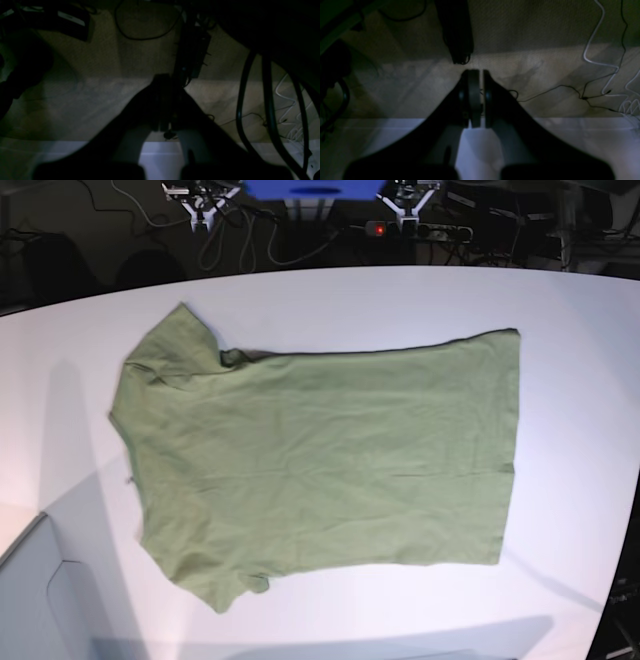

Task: Fold the T-shirt properly

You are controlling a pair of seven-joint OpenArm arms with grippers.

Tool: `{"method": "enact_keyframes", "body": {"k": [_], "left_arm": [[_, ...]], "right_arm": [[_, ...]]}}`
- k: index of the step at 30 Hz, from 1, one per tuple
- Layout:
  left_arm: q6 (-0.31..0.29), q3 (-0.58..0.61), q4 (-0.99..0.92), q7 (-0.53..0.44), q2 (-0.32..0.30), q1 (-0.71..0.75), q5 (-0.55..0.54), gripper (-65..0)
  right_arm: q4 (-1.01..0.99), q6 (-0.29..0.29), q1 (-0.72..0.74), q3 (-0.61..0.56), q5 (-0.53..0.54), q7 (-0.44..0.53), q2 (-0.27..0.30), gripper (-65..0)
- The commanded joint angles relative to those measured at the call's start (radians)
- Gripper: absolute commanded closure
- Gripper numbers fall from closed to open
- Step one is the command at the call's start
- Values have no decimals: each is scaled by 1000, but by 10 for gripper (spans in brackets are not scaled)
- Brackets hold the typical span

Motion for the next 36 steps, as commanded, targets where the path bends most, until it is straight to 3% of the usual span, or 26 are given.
{"method": "enact_keyframes", "body": {"k": [1,14,21,27,32,36], "left_arm": [[1,2,5,2,0,8,1,0],[1,3,11,-1,0,33,1,0],[1,2,17,-2,0,67,-7,0],[1,2,232,2,2,188,-8,0],[1,2,286,5,2,216,-4,0],[1,2,277,88,0,205,-8,0]], "right_arm": [[3,22,-9,-2,-5,-5,3,0],[11,22,-25,-2,-5,-5,5,0],[234,22,-157,-4,-5,-16,18,0],[424,25,-278,-4,-5,-16,46,0],[438,22,-285,-4,-7,-17,48,0],[436,22,-281,-4,-7,-51,58,0]]}}
